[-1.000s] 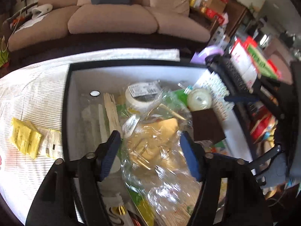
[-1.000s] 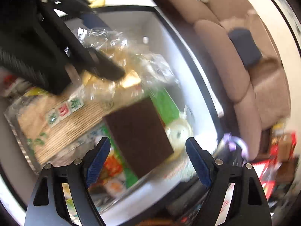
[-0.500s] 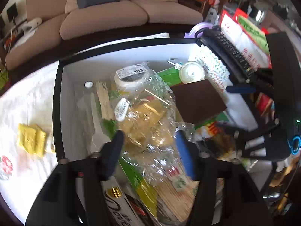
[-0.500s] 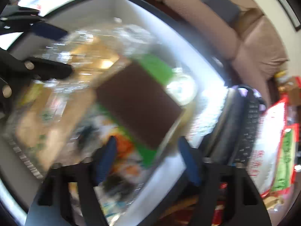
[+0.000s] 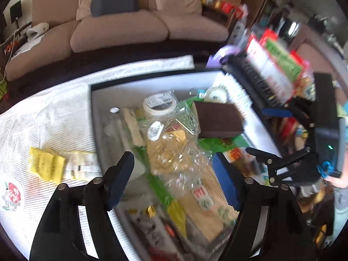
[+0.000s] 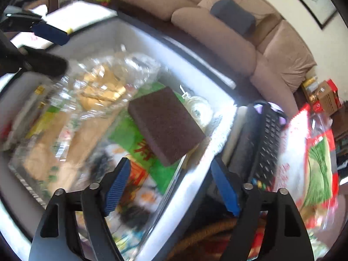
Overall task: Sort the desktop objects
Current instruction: 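Withdraw both grippers from the box toward the clear plastic bucket, then grasp the bucket rim with the left gripper while the right gripper grasps its handle, then carry the clear bucket over the box with both grippers, then release the bucket rim with the left gripper while the right gripper lowers the bucket into the box, then withdraw both grippers from the box back over the table, then grasp the yellow lemon packets with the right gripper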
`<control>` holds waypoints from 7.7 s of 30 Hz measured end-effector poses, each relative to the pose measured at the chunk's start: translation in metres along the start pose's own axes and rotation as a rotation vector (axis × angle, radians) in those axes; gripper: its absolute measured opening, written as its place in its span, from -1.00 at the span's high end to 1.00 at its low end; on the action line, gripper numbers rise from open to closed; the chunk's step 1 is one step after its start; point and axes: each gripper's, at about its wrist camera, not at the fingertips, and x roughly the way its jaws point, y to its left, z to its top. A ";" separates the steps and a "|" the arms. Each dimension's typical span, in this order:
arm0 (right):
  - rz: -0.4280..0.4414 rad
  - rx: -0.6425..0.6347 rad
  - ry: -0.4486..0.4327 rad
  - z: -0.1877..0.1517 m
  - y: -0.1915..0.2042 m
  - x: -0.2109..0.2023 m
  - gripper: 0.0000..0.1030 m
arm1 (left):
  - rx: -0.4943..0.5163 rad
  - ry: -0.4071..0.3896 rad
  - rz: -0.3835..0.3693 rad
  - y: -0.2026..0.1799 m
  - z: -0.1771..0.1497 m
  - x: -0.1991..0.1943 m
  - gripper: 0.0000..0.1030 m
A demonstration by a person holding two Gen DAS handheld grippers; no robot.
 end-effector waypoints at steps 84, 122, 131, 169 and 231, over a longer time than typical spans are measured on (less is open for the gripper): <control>0.346 0.299 -0.431 0.113 0.108 -0.165 0.68 | 0.038 -0.218 -0.070 0.020 -0.004 -0.125 0.84; 0.200 0.579 -0.190 0.002 -0.022 0.003 -0.21 | 0.205 0.159 0.284 -0.070 0.029 0.125 0.32; 0.352 0.680 -0.292 -0.079 0.000 -0.060 -0.63 | 0.068 -0.052 0.082 -0.040 0.014 0.008 -0.37; 0.209 0.570 -0.237 -0.097 0.043 -0.131 -0.81 | -0.067 -0.033 -0.112 -0.048 -0.098 -0.045 -1.00; 0.274 0.098 -0.051 0.293 0.289 0.152 -0.96 | -0.495 -0.043 0.207 0.190 -0.233 -0.111 -1.00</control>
